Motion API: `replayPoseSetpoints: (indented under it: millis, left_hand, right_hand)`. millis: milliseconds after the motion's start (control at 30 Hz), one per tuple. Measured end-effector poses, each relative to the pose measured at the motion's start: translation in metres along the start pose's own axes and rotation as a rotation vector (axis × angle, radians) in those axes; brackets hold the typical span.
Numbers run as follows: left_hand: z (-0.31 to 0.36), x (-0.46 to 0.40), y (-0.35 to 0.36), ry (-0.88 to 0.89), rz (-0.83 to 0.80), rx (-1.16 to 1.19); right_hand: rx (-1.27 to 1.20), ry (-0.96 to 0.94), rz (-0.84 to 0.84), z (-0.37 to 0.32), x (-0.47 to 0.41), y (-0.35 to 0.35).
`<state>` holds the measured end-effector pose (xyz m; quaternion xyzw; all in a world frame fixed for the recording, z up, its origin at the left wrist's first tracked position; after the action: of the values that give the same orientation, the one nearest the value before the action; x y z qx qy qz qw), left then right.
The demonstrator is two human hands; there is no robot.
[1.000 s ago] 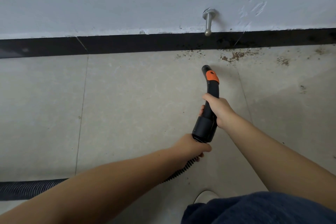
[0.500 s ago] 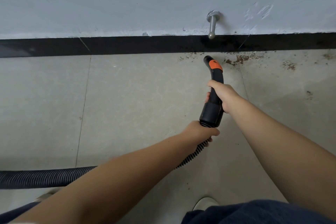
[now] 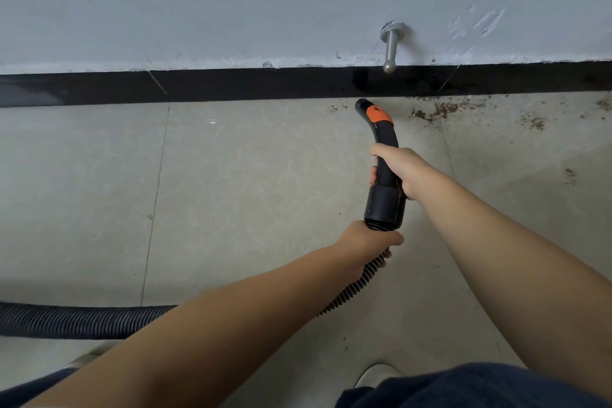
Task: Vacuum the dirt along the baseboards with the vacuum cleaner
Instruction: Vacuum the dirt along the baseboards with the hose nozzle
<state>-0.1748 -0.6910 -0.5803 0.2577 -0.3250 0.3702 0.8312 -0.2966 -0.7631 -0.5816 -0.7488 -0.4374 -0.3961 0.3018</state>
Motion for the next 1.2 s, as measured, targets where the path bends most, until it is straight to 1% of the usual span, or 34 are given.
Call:
replayPoseSetpoints:
  millis: [233, 333, 567, 833, 933, 1067, 1200]
  left_hand:
    - [-0.014, 0.009, 0.006, -0.028, -0.047, 0.004]
    - [-0.020, 0.013, 0.004, -0.021, -0.041, 0.011]
    - [-0.002, 0.012, -0.018, 0.015, 0.002, 0.049]
    - [0.013, 0.007, -0.027, 0.021, 0.007, 0.019]
    - [0.014, 0.009, -0.030, 0.013, 0.018, 0.015]
    - [0.010, 0.013, -0.030, 0.026, 0.026, 0.073]
    - [0.004, 0.016, -0.025, 0.015, 0.012, 0.076]
  right_hand:
    - [0.017, 0.010, 0.035, 0.017, 0.004, -0.006]
    - [0.028, 0.009, 0.027, 0.022, 0.005, -0.001]
    - [0.032, -0.016, -0.005, 0.000, 0.004, 0.023]
    - [0.005, 0.006, 0.018, -0.011, -0.002, 0.023]
    - [0.014, 0.005, 0.016, -0.013, -0.004, 0.027]
    - [0.071, -0.008, -0.023, -0.014, -0.002, 0.038]
    - [0.059, 0.006, -0.013, -0.007, 0.001, 0.033]
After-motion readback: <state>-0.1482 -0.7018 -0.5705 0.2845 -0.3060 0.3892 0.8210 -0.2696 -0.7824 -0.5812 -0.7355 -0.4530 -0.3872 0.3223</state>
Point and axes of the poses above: each hand's wrist, its own x-axis away from the middle knuckle, its own y-axis out of the palm, z = x × y, the point moved 7 cm from there along -x, towards the middle knuckle, and after that the axes turned 7 degrees about y, right-handed, at the moved point
